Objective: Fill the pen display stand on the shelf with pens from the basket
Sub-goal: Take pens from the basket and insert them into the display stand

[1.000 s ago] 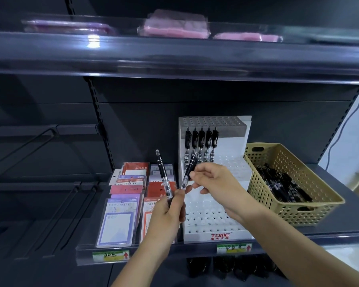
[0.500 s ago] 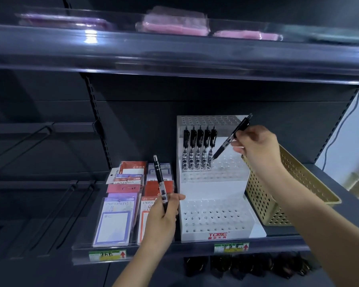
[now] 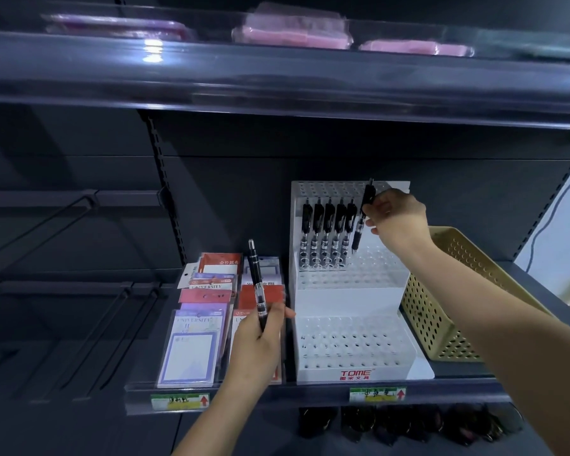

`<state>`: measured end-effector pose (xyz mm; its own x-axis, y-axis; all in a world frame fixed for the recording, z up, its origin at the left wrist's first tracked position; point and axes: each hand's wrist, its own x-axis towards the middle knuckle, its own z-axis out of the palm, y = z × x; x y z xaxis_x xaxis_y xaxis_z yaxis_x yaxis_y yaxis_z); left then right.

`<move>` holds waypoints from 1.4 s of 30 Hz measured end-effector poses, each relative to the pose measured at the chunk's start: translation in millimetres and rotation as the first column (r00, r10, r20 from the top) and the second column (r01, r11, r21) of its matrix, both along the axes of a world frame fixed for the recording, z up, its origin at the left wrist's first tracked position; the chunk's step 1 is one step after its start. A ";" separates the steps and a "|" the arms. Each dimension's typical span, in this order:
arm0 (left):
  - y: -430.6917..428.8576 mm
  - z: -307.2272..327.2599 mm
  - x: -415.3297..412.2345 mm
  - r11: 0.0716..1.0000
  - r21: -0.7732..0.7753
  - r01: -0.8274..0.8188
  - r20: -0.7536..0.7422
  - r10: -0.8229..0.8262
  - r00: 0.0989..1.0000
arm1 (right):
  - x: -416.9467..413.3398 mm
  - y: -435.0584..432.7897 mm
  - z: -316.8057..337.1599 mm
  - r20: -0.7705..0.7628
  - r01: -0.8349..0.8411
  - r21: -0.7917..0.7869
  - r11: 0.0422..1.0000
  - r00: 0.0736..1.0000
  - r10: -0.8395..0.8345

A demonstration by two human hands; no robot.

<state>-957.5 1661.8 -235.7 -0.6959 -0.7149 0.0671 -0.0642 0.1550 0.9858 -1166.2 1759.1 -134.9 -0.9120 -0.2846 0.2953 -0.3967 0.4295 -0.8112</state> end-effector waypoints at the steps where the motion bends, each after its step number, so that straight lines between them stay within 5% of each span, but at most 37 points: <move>1: 0.4 0.8 -0.2 1.000 0.003 0.000 -0.002 0.000 1.000 | -1.1 -0.9 0.5 0.016 -0.005 0.041 0.999 1.000 0.004; 8: -0.1 3.1 1.5 0.998 0.046 0.051 -0.011 -0.050 0.999 | 0.5 -1.1 -2.7 0.061 -0.022 0.224 0.974 0.998 0.009; 20: -0.5 -2.9 -2.6 0.996 0.085 0.038 -0.105 -0.029 0.994 | -1.2 3.7 -9.8 0.069 -0.037 0.198 0.979 0.997 0.024; 28: 6.7 5.2 -3.9 0.991 -0.051 0.123 -0.094 -0.127 0.987 | 13.5 15.3 -19.5 -0.003 -0.011 0.111 0.994 1.000 0.012; 31: 13.9 7.7 -6.2 0.981 -0.137 0.136 -0.107 -0.151 0.983 | 39.0 19.2 -11.3 0.082 -0.143 0.054 0.988 0.987 0.138; 35: 20.1 4.6 -11.4 0.972 -0.172 0.160 -0.125 -0.182 0.975 | 76.2 22.1 -6.5 0.343 -0.408 -0.057 0.911 0.849 0.402; 42: 25.7 4.9 -11.2 0.942 -0.223 0.253 -0.057 -0.272 0.961 | 87.2 24.4 -22.9 0.399 -0.516 -0.093 0.852 0.765 0.506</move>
